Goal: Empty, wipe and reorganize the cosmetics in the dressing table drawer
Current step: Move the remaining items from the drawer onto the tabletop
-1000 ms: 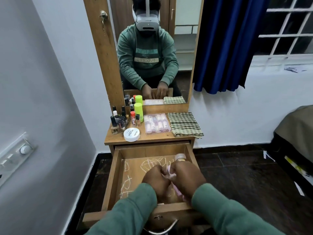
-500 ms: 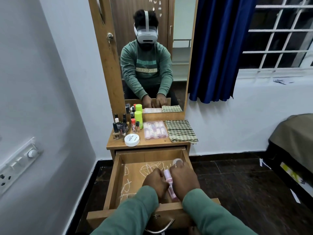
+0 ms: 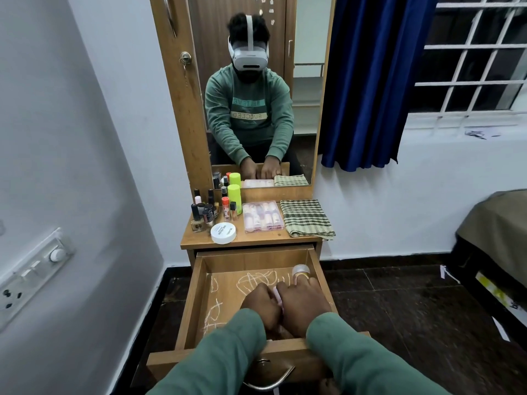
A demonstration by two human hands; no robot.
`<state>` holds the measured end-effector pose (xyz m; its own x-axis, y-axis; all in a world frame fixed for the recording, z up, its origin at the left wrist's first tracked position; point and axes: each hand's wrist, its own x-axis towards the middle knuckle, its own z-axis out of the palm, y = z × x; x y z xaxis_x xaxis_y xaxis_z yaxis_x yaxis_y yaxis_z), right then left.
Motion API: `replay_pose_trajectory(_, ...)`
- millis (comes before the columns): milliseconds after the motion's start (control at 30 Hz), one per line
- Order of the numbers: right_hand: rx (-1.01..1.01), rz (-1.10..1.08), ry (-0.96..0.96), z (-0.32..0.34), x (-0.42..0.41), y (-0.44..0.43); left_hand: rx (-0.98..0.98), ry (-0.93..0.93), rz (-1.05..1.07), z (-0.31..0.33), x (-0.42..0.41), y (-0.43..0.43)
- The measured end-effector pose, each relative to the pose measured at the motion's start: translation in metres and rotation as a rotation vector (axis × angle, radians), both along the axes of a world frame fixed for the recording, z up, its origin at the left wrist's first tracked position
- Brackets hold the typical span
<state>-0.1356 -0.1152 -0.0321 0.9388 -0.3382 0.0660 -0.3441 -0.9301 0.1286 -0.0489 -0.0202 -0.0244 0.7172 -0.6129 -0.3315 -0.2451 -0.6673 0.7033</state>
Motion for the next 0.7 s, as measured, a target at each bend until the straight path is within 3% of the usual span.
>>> replay_pose_trajectory(267, 0.007, 0.023, 0.025, 0.005, 0.001, 0.002, -0.063, 0.192, 0.065, -0.005, 0.009, -0.001)
replay_pose_trajectory(433, 0.135, 0.004, -0.068, 0.010, 0.001, 0.003, -0.228, 0.408, 0.225, -0.001, 0.010, -0.002)
replay_pose_trajectory(533, 0.327, -0.040, -0.209, 0.015, -0.001, 0.004, -0.357, 0.484, 0.305, 0.006, 0.009, 0.002)
replay_pose_trajectory(700, 0.931, -0.161, -0.461, 0.031, 0.002, -0.006, -0.471, 0.424, 0.276, 0.024, 0.010, 0.015)
